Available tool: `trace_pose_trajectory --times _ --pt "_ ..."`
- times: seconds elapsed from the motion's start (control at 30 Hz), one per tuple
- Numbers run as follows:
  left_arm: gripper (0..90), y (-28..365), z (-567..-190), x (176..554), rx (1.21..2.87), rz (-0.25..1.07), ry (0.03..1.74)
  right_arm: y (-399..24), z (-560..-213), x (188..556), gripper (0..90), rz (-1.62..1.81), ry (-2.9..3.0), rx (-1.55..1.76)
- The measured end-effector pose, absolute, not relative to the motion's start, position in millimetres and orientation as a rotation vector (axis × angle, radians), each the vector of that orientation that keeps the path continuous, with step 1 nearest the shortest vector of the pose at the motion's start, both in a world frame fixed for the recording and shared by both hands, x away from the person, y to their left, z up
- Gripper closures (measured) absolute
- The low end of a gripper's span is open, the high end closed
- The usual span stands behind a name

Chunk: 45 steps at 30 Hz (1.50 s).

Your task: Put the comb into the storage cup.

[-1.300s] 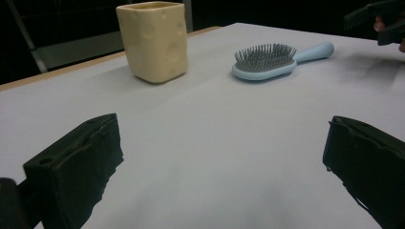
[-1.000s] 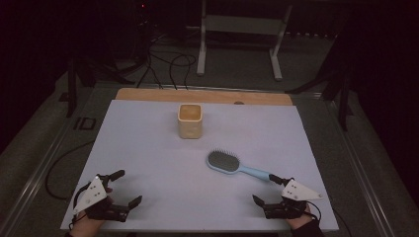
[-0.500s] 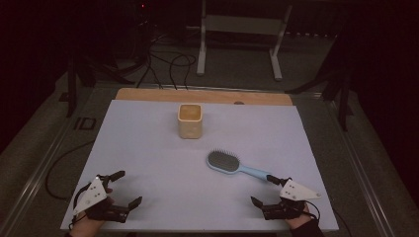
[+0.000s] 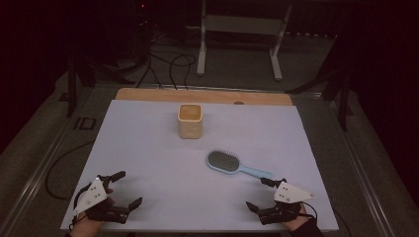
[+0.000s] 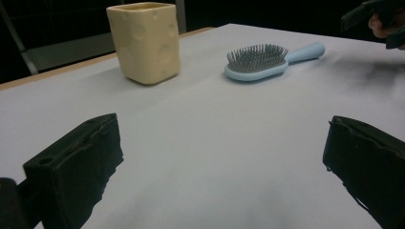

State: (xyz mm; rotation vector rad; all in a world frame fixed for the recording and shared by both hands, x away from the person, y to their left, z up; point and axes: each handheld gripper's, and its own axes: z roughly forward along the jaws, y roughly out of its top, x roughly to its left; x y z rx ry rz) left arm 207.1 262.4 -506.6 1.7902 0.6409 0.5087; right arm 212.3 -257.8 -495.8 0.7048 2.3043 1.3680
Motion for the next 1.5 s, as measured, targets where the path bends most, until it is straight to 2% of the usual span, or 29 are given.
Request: trace_pose_trajectory --times 0.53,1.5 --pt "0.0 263 -506 207 1.786 0.511 0.638 -260 -470 213 9.4 1.341 2.295 0.678" --pt "0.0 264 -507 207 1.781 0.503 0.646 -254 -431 245 9.4 1.304 2.244 0.599"
